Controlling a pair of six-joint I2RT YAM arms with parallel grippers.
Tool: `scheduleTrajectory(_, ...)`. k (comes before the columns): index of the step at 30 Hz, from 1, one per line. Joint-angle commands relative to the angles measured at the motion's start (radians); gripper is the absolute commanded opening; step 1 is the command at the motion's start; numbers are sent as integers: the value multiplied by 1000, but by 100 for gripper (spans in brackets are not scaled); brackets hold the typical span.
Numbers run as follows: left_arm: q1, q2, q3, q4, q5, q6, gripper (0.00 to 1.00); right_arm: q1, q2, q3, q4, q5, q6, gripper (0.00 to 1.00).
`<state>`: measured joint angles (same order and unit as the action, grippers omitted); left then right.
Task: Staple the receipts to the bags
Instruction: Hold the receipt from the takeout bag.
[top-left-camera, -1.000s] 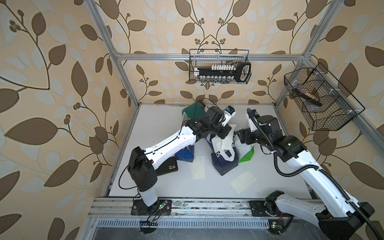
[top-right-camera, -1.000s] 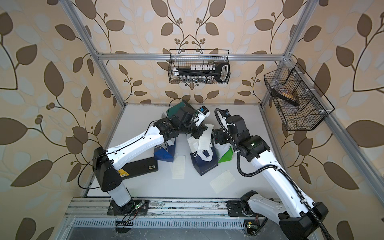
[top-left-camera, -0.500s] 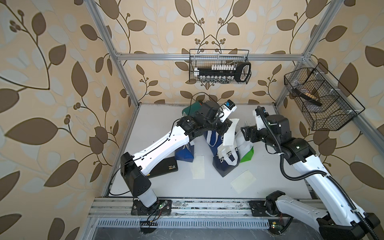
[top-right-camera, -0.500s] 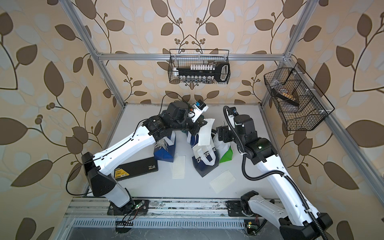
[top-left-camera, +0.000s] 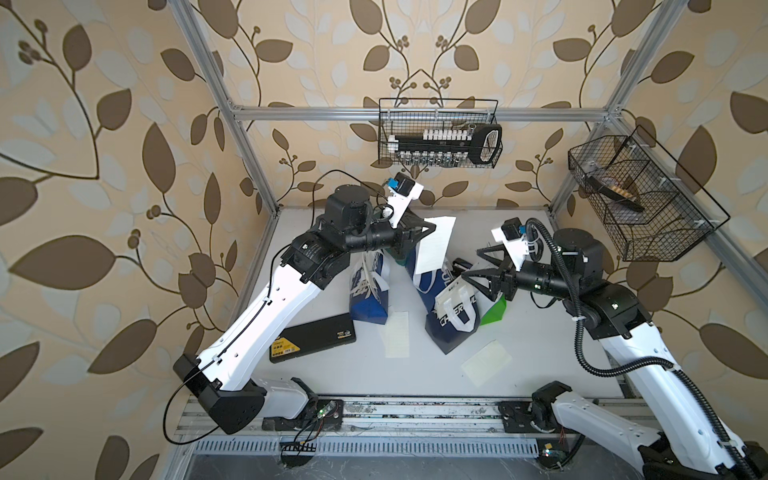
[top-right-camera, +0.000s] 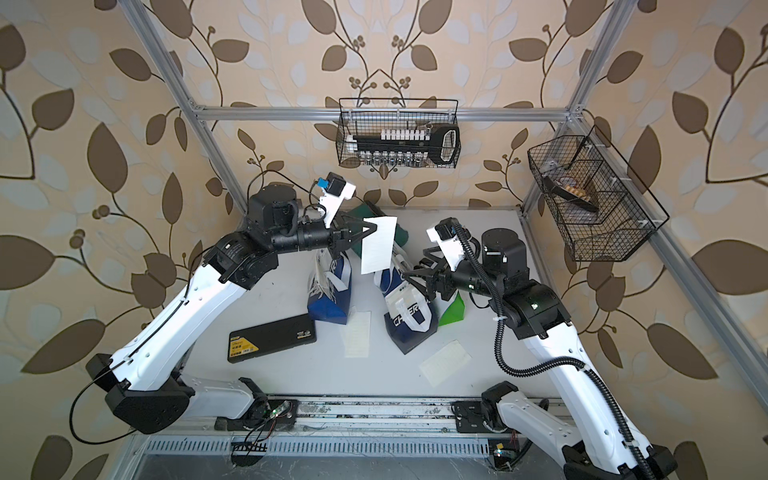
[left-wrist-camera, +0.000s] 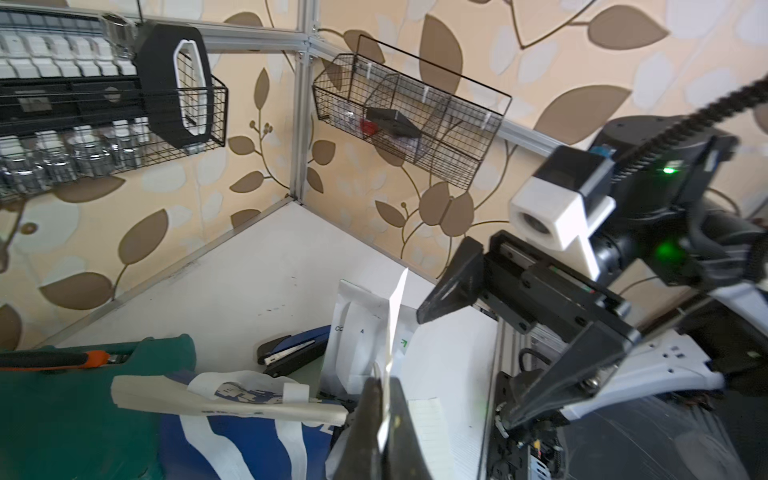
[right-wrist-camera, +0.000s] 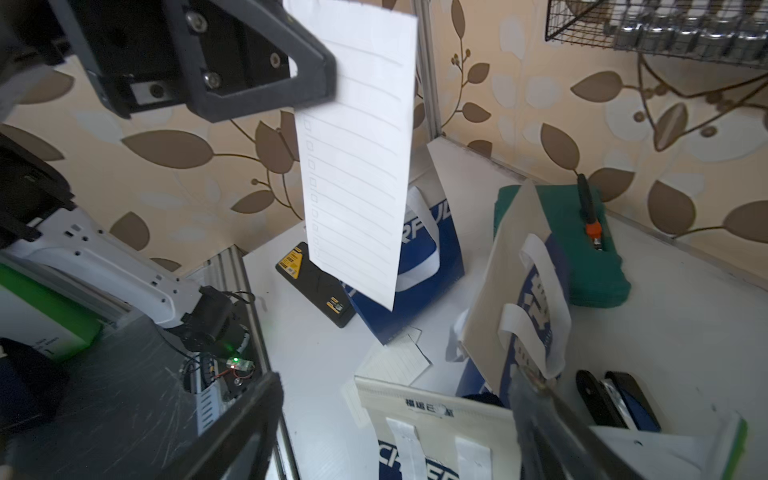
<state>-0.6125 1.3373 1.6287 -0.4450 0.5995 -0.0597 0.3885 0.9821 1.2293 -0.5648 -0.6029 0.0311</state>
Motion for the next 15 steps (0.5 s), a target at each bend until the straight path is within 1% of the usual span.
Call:
scheduleTrajectory(1,-5,-5,-7,-64,202,-15,0,-5,24,15,85,-127,32,86)
scheduleTrajectory(6,-5,0,-30,-55,270,-55,0,-4,54,24,158,-195,89,84)
scheduleTrajectory(7,-5,-2,-38,-45,273,-61,0,-5,58,24,175,-209,106,83)
scheduleTrajectory(9,-5,-7,-53,-22,275,-73,0,-4,67,19,209,-247,147,77)
scheduleTrajectory(10,-5,-9,-58,-13,275,-78,0,-4,71,13,226,-262,164,71)
scheduleTrajectory(12,-5,-12,-69,12,271,-88,0,-5,75,-2,259,-277,202,53)
scheduleTrajectory(15,-5,-12,-78,37,263,-92,0,-4,81,-16,305,-310,251,31)
